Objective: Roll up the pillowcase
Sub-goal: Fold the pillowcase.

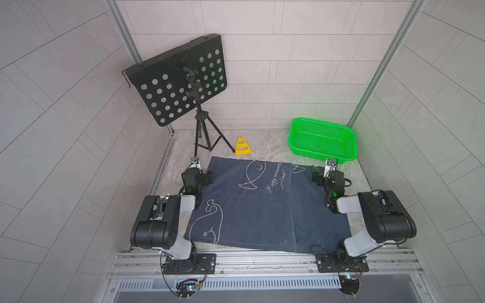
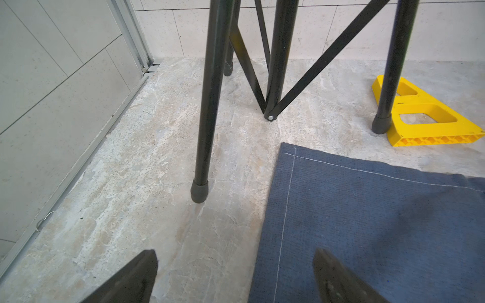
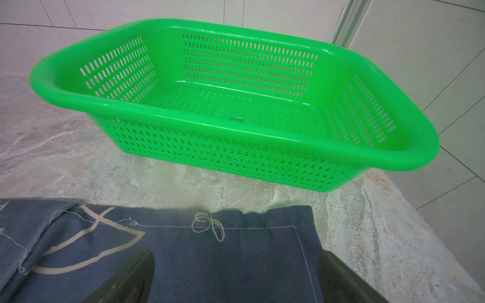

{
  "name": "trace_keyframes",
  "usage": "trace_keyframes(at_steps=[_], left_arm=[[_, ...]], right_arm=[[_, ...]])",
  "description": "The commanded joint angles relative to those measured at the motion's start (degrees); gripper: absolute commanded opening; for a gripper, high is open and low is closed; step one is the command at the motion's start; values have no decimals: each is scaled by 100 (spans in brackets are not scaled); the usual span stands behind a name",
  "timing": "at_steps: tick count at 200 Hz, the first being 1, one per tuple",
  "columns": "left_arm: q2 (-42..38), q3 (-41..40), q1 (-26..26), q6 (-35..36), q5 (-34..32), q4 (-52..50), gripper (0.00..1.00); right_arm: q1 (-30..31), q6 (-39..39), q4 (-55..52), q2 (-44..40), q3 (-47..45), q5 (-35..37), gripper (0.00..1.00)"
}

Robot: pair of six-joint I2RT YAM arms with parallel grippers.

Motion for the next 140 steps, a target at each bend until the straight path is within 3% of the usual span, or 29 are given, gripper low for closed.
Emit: trace_keyframes(at_steps=[1,42,75,99,111,140], left_arm=[[-319,150,32,168,313,-371,100],[-1177,436,7,176,695,-1642,100],[-1323,1288,2,98,1387,-3335,100],[-923,1900,-1,169,1946,-4286,96],[-590,2161,-8,121,2077,-4503,94],[212,2906,-194,134,1767,-5071,91]], right_arm=[[-23,-9,-108,-352,-108,-54,100],[25,79,-1745,-2049,12,-171,100],[60,109,-4228,-3110,677,-639,100],[-286,9,-5897,-3229,1276,-785,100],[-630,-89,-6217,-3164,1349,-884,100],[-857,-168,-6733,-2723,1776,-718,99]])
